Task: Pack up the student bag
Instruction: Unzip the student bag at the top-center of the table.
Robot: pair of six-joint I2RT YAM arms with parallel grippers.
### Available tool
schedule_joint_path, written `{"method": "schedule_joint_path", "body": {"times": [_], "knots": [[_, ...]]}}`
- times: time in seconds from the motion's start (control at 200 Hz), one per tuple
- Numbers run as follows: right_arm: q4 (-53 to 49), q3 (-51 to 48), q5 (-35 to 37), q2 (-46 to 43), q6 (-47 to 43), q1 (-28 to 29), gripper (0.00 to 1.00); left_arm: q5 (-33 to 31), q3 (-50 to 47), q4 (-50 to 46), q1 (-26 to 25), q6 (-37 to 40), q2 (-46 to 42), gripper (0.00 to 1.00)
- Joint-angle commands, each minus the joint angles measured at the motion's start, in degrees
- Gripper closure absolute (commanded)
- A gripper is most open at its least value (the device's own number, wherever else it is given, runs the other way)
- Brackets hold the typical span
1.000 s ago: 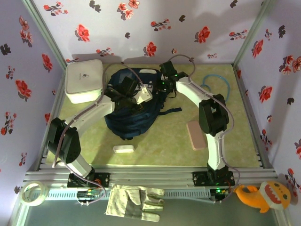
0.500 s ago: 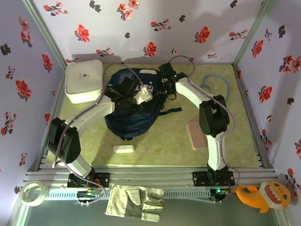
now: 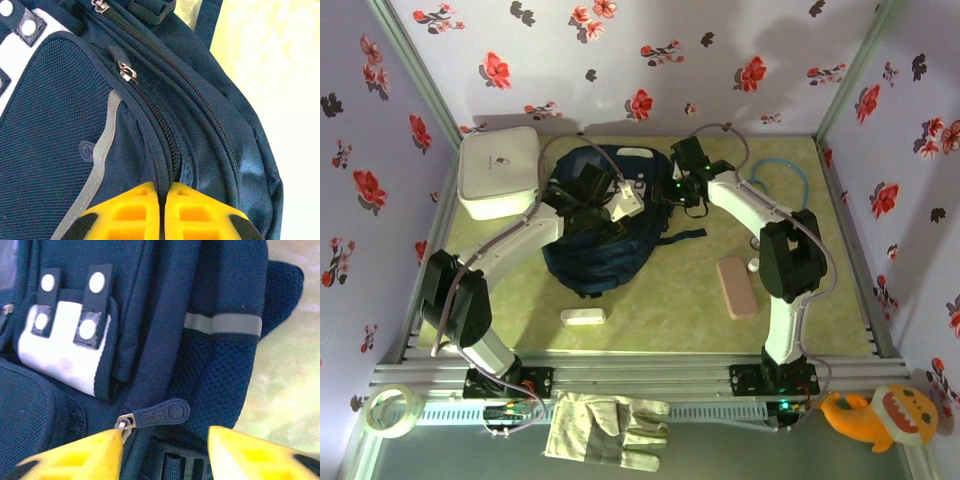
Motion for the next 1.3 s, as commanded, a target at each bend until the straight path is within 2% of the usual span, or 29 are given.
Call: {"method": "schedule_joint_path", "body": {"times": [0.0, 0.16, 0.535, 0.85, 1.295], "knots": [[6.64, -0.57, -7.27, -0.56, -0.6, -2.7, 0.46, 2.49, -0.02, 1.54, 0.19, -1.25, -2.72, 0.93], [5.75, 2.81, -12.45, 4.26, -1.91, -3.75, 0.47, 2.56, 0.07, 1.46, 0.24, -1.45, -2.78, 0.93], [7.07, 3.37, -18.92, 7.31, -2.11, -4.11, 0.46, 2.6, 0.23, 1.37, 0.19, -1.62, -2.8, 0.93], [6.85, 3.01, -18.45, 6.62, -2.08, -4.25, 0.71, 2.47, 0.33, 1.18, 0.19, -1.41, -2.72, 0.93], [4.3, 1.11, -14.95, 2.92, -3.49, -4.22, 0.8, 2.3, 1.19, 1.03, 0.17, -1.42, -1.93, 0.93]]}}
